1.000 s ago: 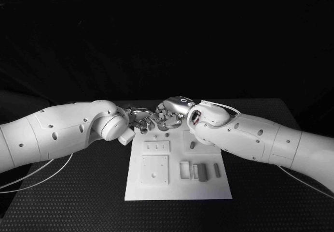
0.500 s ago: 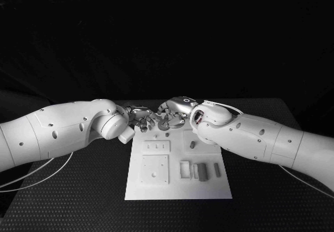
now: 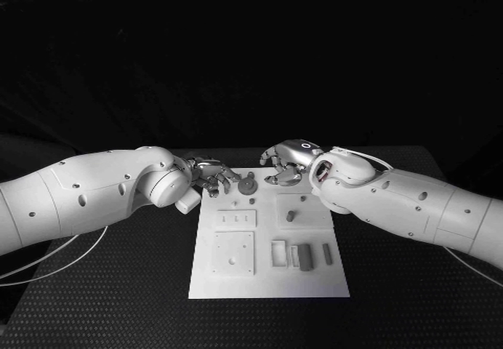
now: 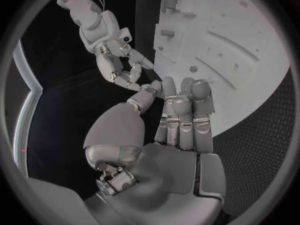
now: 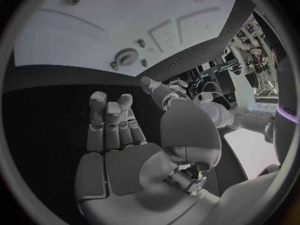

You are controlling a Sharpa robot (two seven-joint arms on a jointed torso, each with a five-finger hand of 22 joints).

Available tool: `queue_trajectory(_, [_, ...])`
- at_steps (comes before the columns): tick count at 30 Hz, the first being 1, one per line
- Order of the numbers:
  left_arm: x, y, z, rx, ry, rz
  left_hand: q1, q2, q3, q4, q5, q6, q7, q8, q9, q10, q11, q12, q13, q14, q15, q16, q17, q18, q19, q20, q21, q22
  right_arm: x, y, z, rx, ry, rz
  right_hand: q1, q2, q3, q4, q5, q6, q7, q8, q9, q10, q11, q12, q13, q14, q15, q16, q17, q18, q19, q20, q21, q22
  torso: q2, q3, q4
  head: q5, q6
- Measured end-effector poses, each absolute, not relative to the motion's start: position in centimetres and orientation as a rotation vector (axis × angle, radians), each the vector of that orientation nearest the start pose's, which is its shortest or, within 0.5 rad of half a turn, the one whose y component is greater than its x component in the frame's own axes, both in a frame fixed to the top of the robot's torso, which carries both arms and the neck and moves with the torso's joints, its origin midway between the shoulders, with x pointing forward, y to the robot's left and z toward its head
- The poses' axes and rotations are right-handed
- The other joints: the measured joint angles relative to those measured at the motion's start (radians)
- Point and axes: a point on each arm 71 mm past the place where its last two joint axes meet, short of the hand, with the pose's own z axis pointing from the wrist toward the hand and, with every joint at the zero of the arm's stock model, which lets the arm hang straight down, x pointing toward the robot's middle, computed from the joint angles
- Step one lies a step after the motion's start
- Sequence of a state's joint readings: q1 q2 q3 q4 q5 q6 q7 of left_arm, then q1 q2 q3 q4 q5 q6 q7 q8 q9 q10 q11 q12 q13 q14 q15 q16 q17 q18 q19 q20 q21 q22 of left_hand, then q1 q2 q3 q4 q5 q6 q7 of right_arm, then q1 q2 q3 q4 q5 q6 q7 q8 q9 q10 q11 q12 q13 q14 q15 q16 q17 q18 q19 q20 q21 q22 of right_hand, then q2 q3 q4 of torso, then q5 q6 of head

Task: Assemble the parts on the task board

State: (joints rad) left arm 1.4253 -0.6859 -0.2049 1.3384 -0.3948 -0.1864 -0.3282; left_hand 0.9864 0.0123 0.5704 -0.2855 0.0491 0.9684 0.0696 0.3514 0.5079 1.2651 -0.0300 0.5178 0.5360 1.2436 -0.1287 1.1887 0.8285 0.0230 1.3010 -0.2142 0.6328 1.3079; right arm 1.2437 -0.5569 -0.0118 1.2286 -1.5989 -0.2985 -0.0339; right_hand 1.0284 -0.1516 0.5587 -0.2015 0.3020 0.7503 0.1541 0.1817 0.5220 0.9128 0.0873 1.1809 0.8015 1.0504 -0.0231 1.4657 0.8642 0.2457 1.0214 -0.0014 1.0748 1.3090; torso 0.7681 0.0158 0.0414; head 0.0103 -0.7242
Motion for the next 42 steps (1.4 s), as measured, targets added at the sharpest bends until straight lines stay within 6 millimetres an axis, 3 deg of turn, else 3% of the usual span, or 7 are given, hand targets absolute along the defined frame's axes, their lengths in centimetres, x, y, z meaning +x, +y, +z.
queue_trajectory(6, [53.0, 19.4, -18.7, -0.78, 2.113, -0.74, -0.027, -0.007, -0.002, 0.003, 0.0, 0.024, -0.01, 0.011, 0.003, 0.025, -0.015, 0.025, 0.014, 0.009, -0.017, 0.008, -0.008, 0.001, 0.009, -0.009, 0.004, 0.0, 54.0, -15.4, -15.2, -0.298, 1.506, 0.614, 0.004, 0.004, 0.0, 0.0, 0.0, -0.001, 0.002, 0.002, -0.001, 0.0, 0.0, 0.0, 0.0, 0.0, 0.0, 0.0, -0.001, -0.005, 0.0, 0.0, 0.0, 0.0, 0.0, -0.0001, -0.0019, 0.004, -0.004])
queue_trajectory(10, [53.0, 19.0, -19.1, -0.756, 2.124, -0.713, -0.03, -0.006, 0.002, 0.008, 0.009, 0.027, -0.013, 0.016, 0.005, 0.036, -0.019, 0.038, 0.021, 0.015, -0.023, 0.015, -0.009, 0.001, 0.013, -0.013, 0.008, 0.0, 54.3, -17.0, -13.2, -0.257, 1.461, 0.613, 0.005, 0.005, 0.0, 0.0, 0.0, 0.0, 0.005, 0.005, -0.001, 0.0, 0.0, 0.0, 0.0, 0.0, 0.0, 0.0, -0.001, -0.006, -0.001, 0.002, 0.0, 0.0, 0.0, -0.0001, -0.0027, 0.003, -0.006])
queue_trajectory(19, [52.7, 17.8, -19.6, -0.714, 2.149, -0.686, -0.091, -0.014, 0.032, -0.003, 0.196, 0.036, -0.022, 0.041, 0.006, 0.058, -0.042, 0.117, 0.068, 0.041, -0.049, 0.059, -0.019, 0.001, 0.034, -0.034, 0.039, 0.0, 54.4, -18.7, -11.2, -0.192, 1.418, 0.623, 0.005, 0.005, 0.0, 0.0, 0.0, -0.001, 0.006, 0.005, -0.001, 0.0, 0.0, 0.0, -0.001, 0.0, 0.0, 0.0, -0.002, -0.007, -0.002, 0.002, 0.0, 0.0, -0.001, 0.0007, -0.0019, 0.0, -0.017])
queue_trajectory(27, [52.5, 16.8, -20.5, -0.662, 2.177, -0.634, -0.111, -0.032, 0.052, -0.003, 0.308, 0.038, -0.024, 0.064, 0.024, 0.071, -0.054, 0.162, 0.092, 0.05, -0.058, 0.086, -0.024, 0.0, 0.045, -0.041, 0.062, 0.0, 54.7, -19.3, -10.4, -0.155, 1.407, 0.631, 0.005, 0.005, 0.0, 0.0, 0.0, -0.001, 0.006, 0.005, -0.002, 0.0, 0.0, 0.0, -0.002, 0.0, 0.0, -0.004, -0.003, -0.007, -0.002, 0.002, 0.0, 0.0, 0.0, 0.0007, -0.0019, -0.003, -0.031])
queue_trajectory(33, [52.3, 16.5, -21.6, -0.619, 2.197, -0.571, -0.121, -0.034, 0.073, -0.011, 0.36, 0.038, -0.024, 0.07, 0.028, 0.081, -0.063, 0.188, 0.102, 0.056, -0.062, 0.112, -0.024, -0.003, 0.058, -0.047, 0.082, 0.0, 54.9, -19.7, -10.3, -0.139, 1.408, 0.628, 0.01, 0.004, 0.0, 0.0, 0.0, -0.001, 0.006, 0.005, -0.002, 0.0, 0.0, 0.0, -0.003, 0.0, 0.0, -0.004, -0.003, -0.007, -0.002, 0.002, -0.004, 0.0, 0.0, 0.0, -0.0023, -0.007, -0.04])
queue_trajectory(42, [52.5, 16.5, -21.8, -0.552, 2.192, -0.504, -0.169, -0.035, 0.103, -0.038, 0.508, 0.038, -0.024, 0.07, 0.073, 0.094, -0.077, 0.226, 0.114, 0.064, -0.065, 0.166, -0.016, -0.005, 0.072, -0.054, 0.136, 0.0, 55.0, -20.2, -10.4, -0.125, 1.412, 0.621, 0.013, 0.005, 0.0, 0.0, 0.0, -0.003, 0.007, 0.005, -0.003, 0.0, 0.0, 0.0, -0.004, 0.0, 0.0, -0.004, -0.004, -0.007, -0.003, 0.004, -0.004, 0.0, 0.001, -0.0012, -0.0007, -0.01, -0.053])
